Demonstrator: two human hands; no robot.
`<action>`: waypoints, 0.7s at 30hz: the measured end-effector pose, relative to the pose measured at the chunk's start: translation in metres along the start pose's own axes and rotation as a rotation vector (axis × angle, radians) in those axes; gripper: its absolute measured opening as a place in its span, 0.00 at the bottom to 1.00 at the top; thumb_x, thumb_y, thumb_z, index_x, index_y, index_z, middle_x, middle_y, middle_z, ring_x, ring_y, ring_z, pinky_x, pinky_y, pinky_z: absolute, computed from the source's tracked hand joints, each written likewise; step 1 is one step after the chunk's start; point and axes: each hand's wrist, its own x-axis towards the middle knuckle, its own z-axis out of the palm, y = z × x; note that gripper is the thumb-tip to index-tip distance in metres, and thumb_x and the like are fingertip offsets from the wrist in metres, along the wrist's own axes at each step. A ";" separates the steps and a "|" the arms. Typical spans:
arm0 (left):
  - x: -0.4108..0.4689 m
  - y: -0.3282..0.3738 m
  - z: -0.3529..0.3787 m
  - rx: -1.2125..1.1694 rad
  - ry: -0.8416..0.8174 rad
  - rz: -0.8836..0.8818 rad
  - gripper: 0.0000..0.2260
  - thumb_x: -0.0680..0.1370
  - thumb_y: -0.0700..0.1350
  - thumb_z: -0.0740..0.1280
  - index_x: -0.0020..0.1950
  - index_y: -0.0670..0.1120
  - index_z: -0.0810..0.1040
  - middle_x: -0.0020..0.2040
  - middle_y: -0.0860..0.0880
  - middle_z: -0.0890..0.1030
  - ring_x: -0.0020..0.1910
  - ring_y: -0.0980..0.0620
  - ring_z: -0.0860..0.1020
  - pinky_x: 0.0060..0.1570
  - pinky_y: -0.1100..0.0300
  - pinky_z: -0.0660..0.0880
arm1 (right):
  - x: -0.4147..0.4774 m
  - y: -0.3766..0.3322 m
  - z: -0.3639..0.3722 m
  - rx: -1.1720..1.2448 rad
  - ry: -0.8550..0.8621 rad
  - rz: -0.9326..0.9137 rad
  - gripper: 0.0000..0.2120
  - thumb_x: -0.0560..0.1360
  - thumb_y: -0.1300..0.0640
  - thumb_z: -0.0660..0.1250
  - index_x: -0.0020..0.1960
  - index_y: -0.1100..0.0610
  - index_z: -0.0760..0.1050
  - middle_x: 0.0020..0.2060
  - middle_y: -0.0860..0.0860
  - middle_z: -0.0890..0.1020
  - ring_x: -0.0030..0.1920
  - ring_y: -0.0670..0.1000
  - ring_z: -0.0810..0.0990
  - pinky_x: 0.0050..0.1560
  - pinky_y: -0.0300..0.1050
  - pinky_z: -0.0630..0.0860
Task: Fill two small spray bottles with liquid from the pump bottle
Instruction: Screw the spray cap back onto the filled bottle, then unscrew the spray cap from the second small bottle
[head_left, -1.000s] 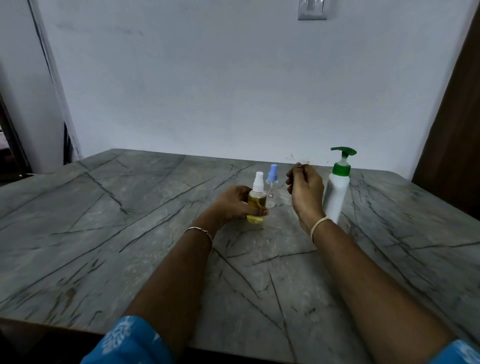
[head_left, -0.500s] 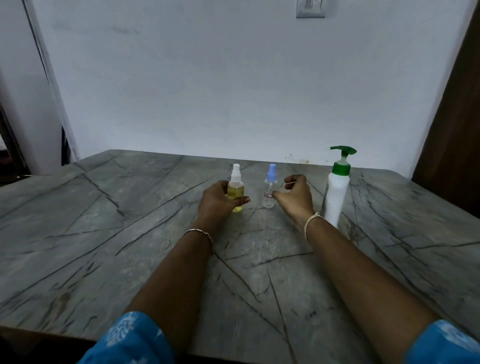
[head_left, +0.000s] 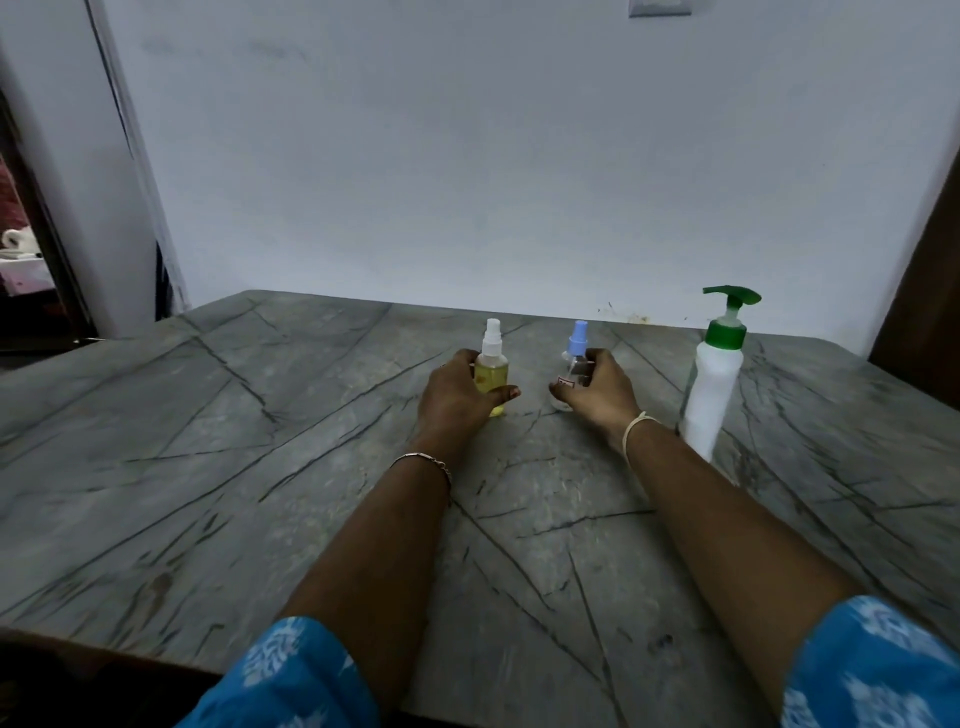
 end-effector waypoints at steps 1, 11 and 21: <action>0.000 0.001 0.000 0.011 -0.002 0.006 0.29 0.65 0.58 0.77 0.61 0.49 0.74 0.56 0.49 0.81 0.54 0.49 0.78 0.55 0.51 0.76 | 0.000 0.000 0.001 0.008 -0.004 -0.002 0.27 0.71 0.59 0.75 0.66 0.59 0.68 0.59 0.55 0.77 0.56 0.54 0.77 0.61 0.50 0.73; -0.008 0.008 -0.004 0.009 0.003 -0.002 0.40 0.65 0.51 0.79 0.70 0.44 0.63 0.66 0.43 0.73 0.64 0.45 0.72 0.61 0.53 0.71 | -0.014 -0.004 -0.005 0.016 -0.072 -0.015 0.20 0.70 0.61 0.74 0.60 0.59 0.73 0.53 0.55 0.81 0.54 0.55 0.79 0.61 0.53 0.74; -0.027 0.031 -0.010 0.061 0.287 0.170 0.27 0.70 0.49 0.75 0.66 0.48 0.69 0.56 0.47 0.74 0.55 0.49 0.72 0.46 0.58 0.71 | -0.049 -0.003 -0.024 0.042 -0.126 -0.041 0.21 0.71 0.59 0.74 0.62 0.57 0.73 0.55 0.53 0.81 0.54 0.52 0.80 0.61 0.50 0.75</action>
